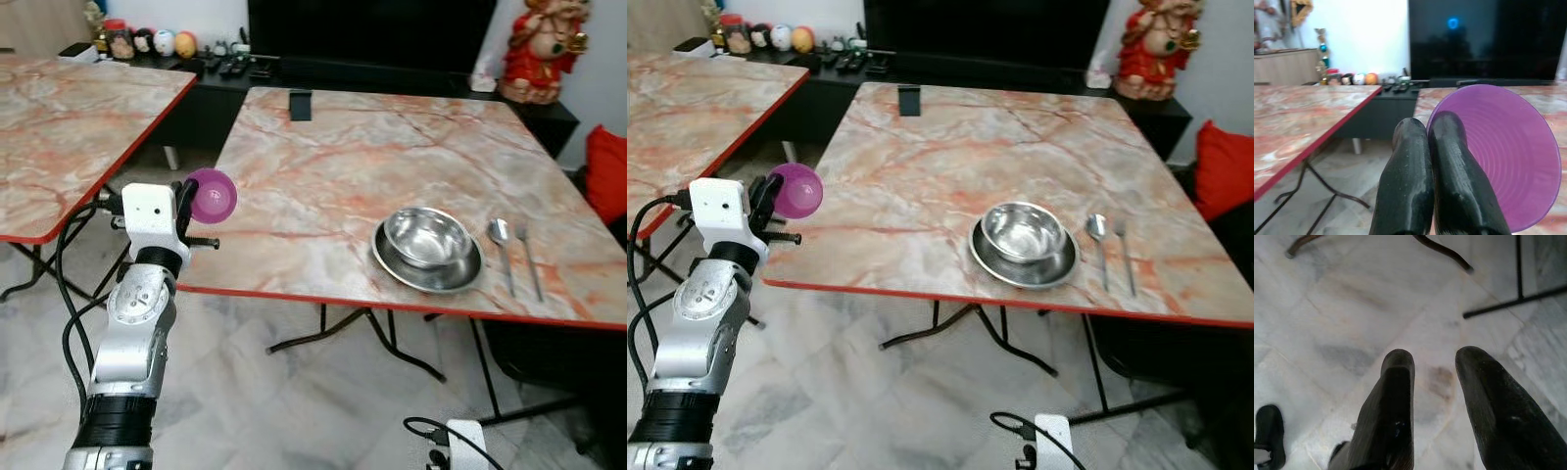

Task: Setting the table

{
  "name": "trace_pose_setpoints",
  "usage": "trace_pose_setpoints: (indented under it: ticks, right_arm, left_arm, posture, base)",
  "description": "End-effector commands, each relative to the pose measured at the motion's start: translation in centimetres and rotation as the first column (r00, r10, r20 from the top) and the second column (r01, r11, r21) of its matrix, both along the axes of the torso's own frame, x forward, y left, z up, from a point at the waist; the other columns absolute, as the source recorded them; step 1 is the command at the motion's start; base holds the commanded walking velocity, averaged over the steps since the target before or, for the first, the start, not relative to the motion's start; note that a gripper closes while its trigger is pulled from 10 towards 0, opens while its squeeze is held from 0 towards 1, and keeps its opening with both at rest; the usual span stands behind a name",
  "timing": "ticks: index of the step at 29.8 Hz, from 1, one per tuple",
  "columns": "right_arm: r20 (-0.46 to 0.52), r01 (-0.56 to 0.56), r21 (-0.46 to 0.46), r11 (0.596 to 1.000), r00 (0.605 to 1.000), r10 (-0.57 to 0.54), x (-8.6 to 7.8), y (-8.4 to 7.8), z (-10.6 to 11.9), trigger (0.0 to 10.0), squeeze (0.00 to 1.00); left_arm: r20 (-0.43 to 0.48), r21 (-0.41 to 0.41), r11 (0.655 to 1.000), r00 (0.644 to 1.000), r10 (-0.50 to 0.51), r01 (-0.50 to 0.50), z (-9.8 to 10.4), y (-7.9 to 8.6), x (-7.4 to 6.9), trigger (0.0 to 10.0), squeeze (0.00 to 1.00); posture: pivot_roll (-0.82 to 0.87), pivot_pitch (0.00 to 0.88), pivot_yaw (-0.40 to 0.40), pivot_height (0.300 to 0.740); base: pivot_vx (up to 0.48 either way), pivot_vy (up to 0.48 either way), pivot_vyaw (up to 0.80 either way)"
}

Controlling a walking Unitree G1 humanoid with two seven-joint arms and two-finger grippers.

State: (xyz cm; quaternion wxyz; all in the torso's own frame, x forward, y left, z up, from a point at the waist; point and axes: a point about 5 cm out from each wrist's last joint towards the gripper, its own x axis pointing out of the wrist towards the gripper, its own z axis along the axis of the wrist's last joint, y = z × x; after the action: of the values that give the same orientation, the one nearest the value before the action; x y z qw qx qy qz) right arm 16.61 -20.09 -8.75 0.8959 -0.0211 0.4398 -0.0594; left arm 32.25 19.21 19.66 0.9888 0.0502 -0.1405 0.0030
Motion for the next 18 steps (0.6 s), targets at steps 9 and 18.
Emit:
trace_pose_setpoints:
  ticks: [9, 18]
  right_arm:
    - [0.000, 0.003, -0.004, 1.000, 1.000, -0.003, -0.16, -0.10, -0.04, 10.0, 0.00]
    - [-0.001, 0.001, -0.005, 1.000, 1.000, -0.001, -0.12, -0.15, -0.02, 10.0, 0.00]
  left_arm:
    - [0.016, -0.009, 1.000, 0.999, -0.029, 0.029, 0.67, -0.62, 0.28, 10.0, 0.00]
    - [0.014, -0.033, 0.997, 0.997, -0.074, 0.074, 0.68, -1.10, 0.26, 10.0, 0.00]
  posture:
    - [0.10, 0.000, -0.039, 0.728]
    - [0.11, 0.000, -0.041, 0.728]
  base:
    - [0.325, 0.000, 0.00]
    - [0.109, 0.000, 0.00]
